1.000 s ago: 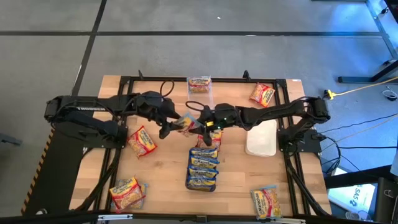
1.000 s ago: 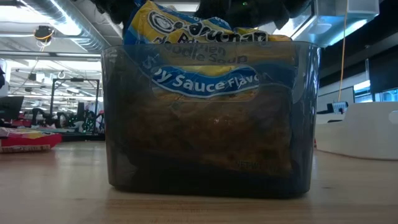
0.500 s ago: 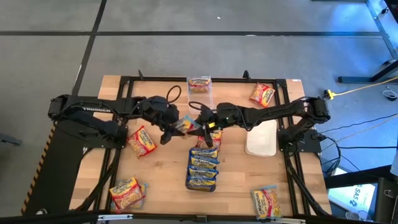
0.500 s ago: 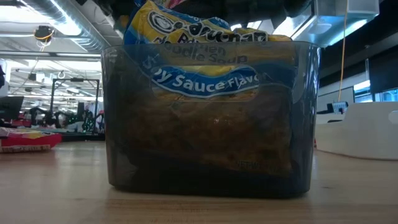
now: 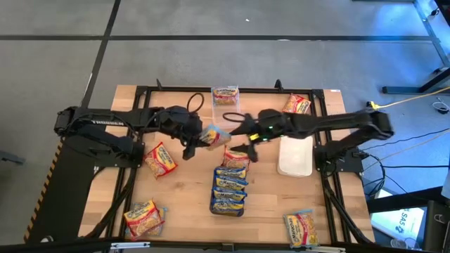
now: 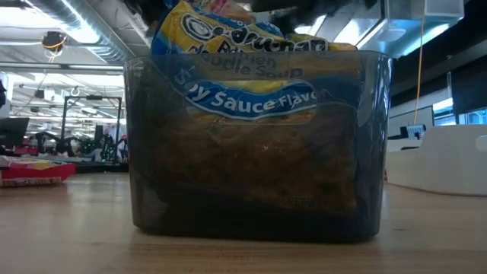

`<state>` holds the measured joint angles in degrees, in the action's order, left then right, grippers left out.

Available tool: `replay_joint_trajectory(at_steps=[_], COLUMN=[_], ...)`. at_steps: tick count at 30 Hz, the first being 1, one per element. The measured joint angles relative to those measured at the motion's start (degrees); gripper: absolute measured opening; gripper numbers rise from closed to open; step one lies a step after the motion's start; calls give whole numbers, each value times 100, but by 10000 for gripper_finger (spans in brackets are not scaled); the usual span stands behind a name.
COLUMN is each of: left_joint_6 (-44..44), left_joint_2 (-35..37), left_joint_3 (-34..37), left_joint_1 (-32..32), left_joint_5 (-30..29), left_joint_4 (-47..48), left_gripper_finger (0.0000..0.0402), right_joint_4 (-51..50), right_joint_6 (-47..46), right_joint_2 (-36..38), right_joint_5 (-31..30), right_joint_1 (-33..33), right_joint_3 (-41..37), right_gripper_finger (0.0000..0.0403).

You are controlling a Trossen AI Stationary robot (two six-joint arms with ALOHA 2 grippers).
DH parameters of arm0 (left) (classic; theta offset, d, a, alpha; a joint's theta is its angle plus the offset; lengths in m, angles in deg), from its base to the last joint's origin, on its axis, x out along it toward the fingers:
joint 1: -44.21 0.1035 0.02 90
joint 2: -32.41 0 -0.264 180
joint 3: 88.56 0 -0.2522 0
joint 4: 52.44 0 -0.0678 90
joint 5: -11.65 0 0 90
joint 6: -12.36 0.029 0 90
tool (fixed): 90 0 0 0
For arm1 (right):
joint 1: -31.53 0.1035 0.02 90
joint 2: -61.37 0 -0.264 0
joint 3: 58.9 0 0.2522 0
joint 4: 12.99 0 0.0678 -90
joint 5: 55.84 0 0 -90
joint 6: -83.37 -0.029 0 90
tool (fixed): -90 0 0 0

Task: Sort Maruchan noodles
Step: Put the top left light blue noodle pack into the transparent bin

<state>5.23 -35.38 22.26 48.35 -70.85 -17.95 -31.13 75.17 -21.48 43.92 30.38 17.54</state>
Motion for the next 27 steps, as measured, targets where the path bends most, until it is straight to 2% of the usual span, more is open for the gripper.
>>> replay_joint_trajectory(at_steps=[4, 8, 10, 13, 18, 27], left_joint_6=[325, 602, 808, 1140, 1703, 2475], left_joint_2=[-42, -382, -690, -1253, -2235, -3777], left_joint_3=[-187, -410, -665, -1165, -2340, -4423], left_joint_1=[129, 472, 689, 1090, 1756, 2710], left_joint_5=[-458, -544, -511, -520, -498, 114], left_joint_4=[111, 288, 348, 914, 1751, 3025], left_gripper_finger=[118, 118, 118, 118, 119, 119], right_joint_4=[-1464, -2132, -2165, -2159, -2055, -1760], right_joint_6=[97, -32, 4, 132, 147, 67], right_joint_2=[739, 1262, 1467, 1663, 1747, 1741], right_joint_5=[-673, -1183, -1392, -1547, -1845, -1812], right_joint_1=[7, 7, 4, -2, -2, 2], right_joint_3=[-39, -422, -723, -1130, -1478, -1785], right_gripper_finger=[290, 291, 291, 291, 292, 292])
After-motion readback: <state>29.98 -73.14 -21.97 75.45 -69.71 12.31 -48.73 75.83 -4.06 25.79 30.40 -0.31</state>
